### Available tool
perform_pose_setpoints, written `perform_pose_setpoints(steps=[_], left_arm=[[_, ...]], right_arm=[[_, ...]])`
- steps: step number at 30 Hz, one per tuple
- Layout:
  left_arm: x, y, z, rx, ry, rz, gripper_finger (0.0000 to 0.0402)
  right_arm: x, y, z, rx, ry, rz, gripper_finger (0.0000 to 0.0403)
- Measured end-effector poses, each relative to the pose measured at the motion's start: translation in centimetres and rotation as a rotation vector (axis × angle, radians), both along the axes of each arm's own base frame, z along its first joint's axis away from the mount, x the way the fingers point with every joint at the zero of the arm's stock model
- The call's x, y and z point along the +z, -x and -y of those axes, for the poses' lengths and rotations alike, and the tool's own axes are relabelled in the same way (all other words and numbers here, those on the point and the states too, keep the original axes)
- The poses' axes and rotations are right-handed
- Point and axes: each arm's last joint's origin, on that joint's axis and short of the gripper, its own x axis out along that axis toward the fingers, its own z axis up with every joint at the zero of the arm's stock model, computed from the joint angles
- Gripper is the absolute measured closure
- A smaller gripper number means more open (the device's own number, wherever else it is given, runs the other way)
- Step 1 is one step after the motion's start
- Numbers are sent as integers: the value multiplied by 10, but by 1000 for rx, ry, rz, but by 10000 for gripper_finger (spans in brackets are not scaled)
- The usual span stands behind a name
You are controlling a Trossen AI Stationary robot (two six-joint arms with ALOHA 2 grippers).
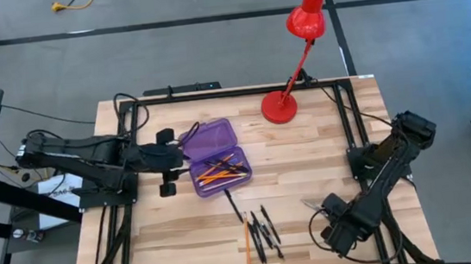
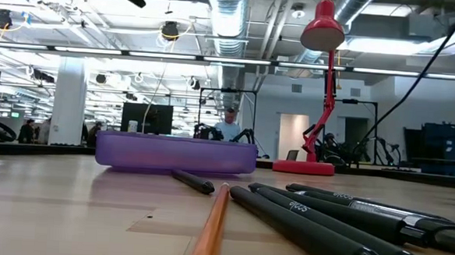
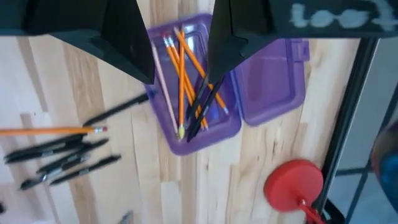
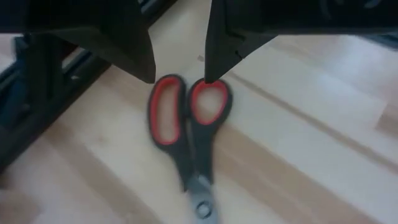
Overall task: Pick & place school supplies into a supply box
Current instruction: Put the black scissors into the purple supply box
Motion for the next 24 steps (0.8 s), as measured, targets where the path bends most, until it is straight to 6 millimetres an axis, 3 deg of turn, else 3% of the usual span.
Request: perform_pose_setpoints(steps=[5, 15, 24], left_arm=[[-1, -7, 2, -7, -1, 16, 264], [-1, -9, 3, -21, 14, 23, 264], [-1, -9, 3, -26, 9, 25, 264]], right_arm=[[-11, 2, -1, 4, -31, 4, 261], [-37, 6, 4, -10, -82, -4, 205], [-58, 11, 9, 7, -123, -2, 206]])
